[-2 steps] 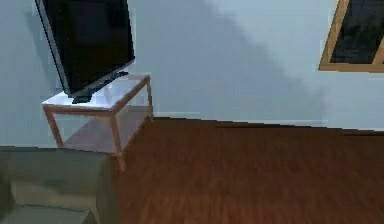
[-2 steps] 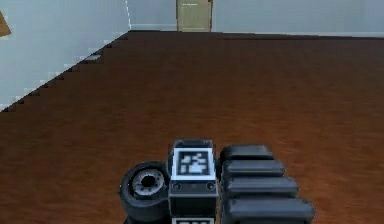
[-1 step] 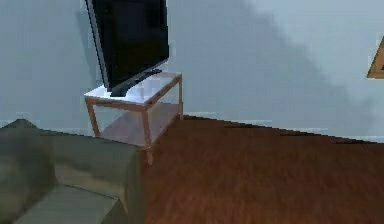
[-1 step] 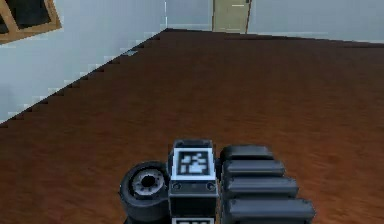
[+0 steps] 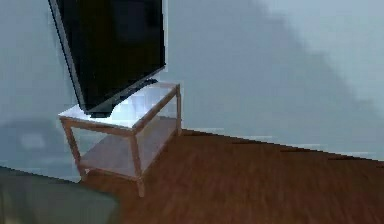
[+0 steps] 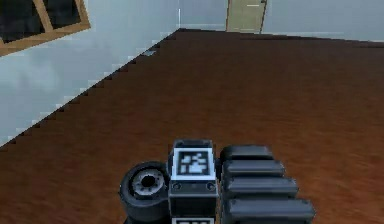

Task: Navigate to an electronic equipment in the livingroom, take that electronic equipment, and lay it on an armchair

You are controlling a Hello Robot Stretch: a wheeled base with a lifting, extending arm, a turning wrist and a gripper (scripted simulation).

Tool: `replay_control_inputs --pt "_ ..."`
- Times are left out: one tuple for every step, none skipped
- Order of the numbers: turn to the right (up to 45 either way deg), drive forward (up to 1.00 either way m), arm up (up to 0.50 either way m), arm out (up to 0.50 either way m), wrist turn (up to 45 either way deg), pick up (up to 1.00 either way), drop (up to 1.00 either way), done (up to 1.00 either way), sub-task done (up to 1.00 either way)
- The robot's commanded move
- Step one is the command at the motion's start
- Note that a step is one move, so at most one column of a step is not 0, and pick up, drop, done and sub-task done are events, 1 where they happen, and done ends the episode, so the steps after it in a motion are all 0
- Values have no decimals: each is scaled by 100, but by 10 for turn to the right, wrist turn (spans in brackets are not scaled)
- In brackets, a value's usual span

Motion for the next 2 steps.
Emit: replay_control_inputs --pt "450 0 0 0 0 0 0 0 0" --pt "450 0 0 0 0 0 0 0 0"
